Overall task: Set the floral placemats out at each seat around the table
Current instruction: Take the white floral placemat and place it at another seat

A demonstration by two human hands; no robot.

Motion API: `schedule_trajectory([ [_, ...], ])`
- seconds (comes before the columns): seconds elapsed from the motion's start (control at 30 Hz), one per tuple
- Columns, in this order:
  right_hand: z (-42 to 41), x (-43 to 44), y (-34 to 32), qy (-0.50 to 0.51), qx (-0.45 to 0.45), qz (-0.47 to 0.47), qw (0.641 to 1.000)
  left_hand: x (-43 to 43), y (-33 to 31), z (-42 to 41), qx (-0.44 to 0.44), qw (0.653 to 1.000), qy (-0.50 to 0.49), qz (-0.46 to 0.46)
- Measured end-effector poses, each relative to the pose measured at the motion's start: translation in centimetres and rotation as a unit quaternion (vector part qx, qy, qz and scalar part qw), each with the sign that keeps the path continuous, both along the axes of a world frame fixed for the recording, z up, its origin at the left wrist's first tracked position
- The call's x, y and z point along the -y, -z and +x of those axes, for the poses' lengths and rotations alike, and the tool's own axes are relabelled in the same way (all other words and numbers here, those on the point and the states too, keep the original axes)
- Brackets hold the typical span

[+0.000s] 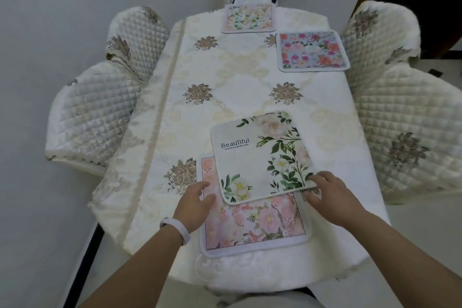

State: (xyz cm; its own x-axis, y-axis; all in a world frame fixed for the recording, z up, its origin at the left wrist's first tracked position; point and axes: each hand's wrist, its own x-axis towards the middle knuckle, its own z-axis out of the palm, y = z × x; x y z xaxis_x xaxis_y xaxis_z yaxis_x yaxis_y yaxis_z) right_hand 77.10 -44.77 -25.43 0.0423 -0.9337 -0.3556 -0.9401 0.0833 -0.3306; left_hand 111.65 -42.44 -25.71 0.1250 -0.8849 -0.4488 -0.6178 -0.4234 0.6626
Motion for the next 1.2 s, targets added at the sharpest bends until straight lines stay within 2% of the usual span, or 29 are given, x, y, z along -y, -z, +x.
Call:
schedule_trajectory([
  [0.27, -1.4, 6.5, 2.5, 0.09, 0.098, 0.106, 0.986, 5.7, 1.7, -2.6, -0.082, 0.983, -0.153, 0.066],
  [0.4, -1.2, 8.3, 2.8, 0.158, 0.173, 0.103, 0.967, 7.7, 2.3, -2.9, -0.098, 0.972, -0.201, 0.073],
  [0.53, -1.0, 9.8, 3.5, 0.181, 0.199, 0.087, 0.959, 9.6, 2.9, -3.1, -0.125, 0.96, -0.233, 0.086],
  [0.83, -0.6, 13.2, 3.7, 0.26, 0.274, 0.131, 0.917, 11.0, 3.8, -3.6, -0.143, 0.959, -0.225, 0.098],
  [1.2, 0.6, 12.6, 2.7, 0.227, 0.284, 0.081, 0.928, 10.2, 3.6, -3.9, -0.179, 0.952, -0.243, 0.056],
])
